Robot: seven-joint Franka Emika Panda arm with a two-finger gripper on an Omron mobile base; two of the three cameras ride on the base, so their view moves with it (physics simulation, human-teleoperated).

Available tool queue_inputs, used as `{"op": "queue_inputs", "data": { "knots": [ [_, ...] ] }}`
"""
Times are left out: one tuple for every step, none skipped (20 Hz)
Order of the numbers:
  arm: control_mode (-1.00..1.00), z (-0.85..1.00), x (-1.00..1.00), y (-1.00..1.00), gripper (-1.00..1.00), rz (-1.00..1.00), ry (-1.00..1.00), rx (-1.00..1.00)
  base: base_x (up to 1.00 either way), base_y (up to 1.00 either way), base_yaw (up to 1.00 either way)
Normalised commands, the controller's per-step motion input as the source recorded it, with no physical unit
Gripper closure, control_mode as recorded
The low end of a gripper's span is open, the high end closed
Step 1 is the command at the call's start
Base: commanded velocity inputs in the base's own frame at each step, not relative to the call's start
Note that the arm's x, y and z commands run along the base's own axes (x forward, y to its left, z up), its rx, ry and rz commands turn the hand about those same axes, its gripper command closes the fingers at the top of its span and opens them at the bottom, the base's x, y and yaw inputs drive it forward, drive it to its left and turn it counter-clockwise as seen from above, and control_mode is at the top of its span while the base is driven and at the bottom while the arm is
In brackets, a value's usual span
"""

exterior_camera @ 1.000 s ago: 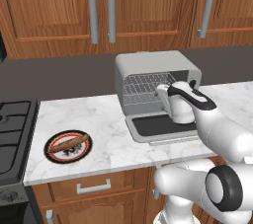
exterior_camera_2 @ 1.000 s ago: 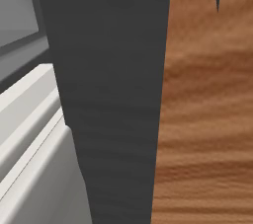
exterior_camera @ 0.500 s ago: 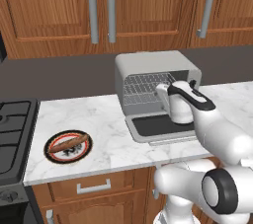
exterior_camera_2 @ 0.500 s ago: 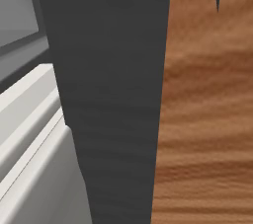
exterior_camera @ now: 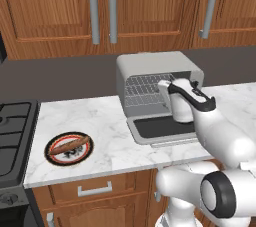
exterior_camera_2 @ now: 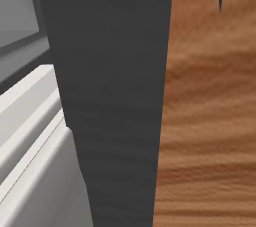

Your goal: Pull the toaster oven rack outwards. Pick up the baguette from the plate and place it on the toaster oven rack. Close the toaster oven door fully and set the temperature to the lowest setting.

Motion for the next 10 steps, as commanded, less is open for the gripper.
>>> {"op": "queue_inputs", "data": {
  "knots": [
    [-1.00, 0.00, 0.16, 0.00, -1.00, 0.00, 0.00, 0.00, 0.00, 0.00, 0.00],
    [-1.00, -0.01, 0.12, 0.00, -1.00, 0.00, 0.00, 0.00, 0.00, 0.00, 0.00],
    [-1.00, -0.02, 0.11, 0.00, -1.00, 0.00, 0.00, 0.00, 0.00, 0.00, 0.00],
    [-1.00, -0.05, 0.10, 0.00, -1.00, 0.00, 0.00, 0.00, 0.00, 0.00, 0.00],
    [-1.00, -0.06, 0.10, 0.00, -1.00, 0.00, 0.00, 0.00, 0.00, 0.00, 0.00],
    [-1.00, -0.09, 0.11, 0.00, -1.00, 0.00, 0.00, 0.00, 0.00, 0.00, 0.00],
    [-1.00, -0.13, 0.11, 0.00, -1.00, 0.00, 0.00, 0.00, 0.00, 0.00, 0.00],
    [-1.00, -0.19, 0.10, 0.00, -1.00, 0.00, 0.00, 0.00, 0.00, 0.00, 0.00],
    [-1.00, -0.26, 0.07, 0.00, -1.00, 0.00, 0.00, 0.00, 0.00, 0.00, 0.00],
    [-1.00, -0.30, 0.05, 0.00, -1.00, 0.00, 0.00, 0.00, 0.00, 0.00, 0.00]
  ]
}}
